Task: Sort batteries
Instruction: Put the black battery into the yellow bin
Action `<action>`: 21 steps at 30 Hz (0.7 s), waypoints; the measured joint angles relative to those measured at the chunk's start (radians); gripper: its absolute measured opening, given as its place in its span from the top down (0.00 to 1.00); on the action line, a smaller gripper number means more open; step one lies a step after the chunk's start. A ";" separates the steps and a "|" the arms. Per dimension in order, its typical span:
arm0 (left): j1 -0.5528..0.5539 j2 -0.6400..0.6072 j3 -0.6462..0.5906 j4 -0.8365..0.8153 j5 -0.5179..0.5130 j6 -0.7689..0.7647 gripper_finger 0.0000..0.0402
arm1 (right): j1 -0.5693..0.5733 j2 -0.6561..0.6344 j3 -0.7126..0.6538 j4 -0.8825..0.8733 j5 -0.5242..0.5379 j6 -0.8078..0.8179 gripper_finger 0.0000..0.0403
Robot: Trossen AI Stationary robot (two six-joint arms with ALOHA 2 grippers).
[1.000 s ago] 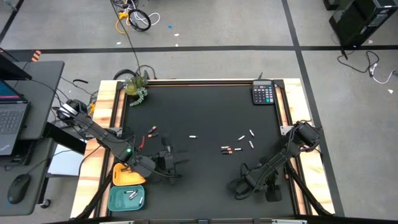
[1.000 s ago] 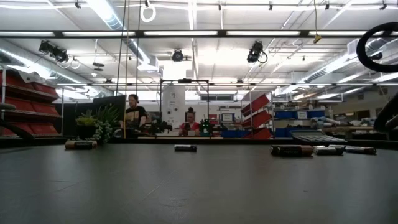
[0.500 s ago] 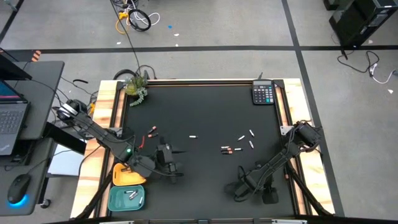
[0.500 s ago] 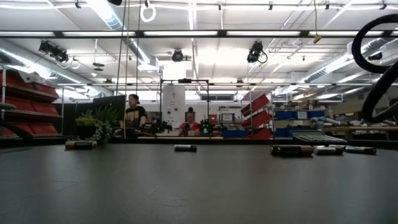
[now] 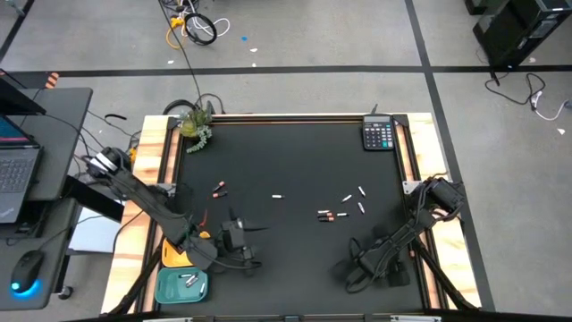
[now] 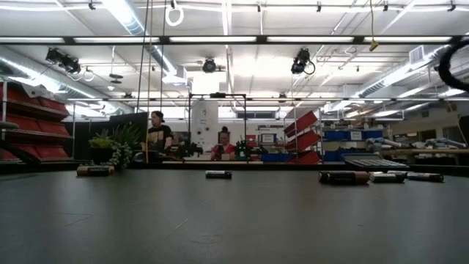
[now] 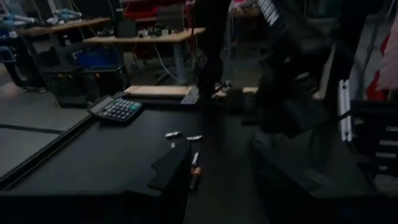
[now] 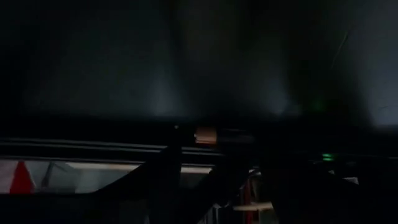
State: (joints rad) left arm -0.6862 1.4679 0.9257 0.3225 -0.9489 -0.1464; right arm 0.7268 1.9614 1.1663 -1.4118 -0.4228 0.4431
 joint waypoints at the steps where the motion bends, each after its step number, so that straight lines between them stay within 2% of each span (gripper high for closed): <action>1: -0.001 0.011 0.000 0.031 0.000 0.016 0.57 | 0.000 0.000 -0.019 0.009 -0.012 -0.010 0.44; 5: -0.004 0.050 0.000 0.126 0.000 0.091 0.57 | 0.000 0.000 -0.094 0.033 -0.032 -0.025 0.40; 12: -0.004 0.057 0.000 0.130 0.000 0.127 0.57 | -0.002 -0.025 -0.211 0.081 -0.101 -0.075 0.23; 17: -0.003 0.057 0.000 0.118 0.001 0.144 0.57 | -0.001 -0.073 -0.270 0.151 -0.077 -0.045 0.14; 21: -0.003 0.057 0.000 0.096 0.002 0.146 0.57 | 0.001 -0.108 -0.290 0.181 -0.064 -0.010 0.13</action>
State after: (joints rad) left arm -0.6895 1.5253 0.9257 0.4188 -0.9472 -0.0006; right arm 0.7275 1.8530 0.8760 -1.2312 -0.4868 0.4335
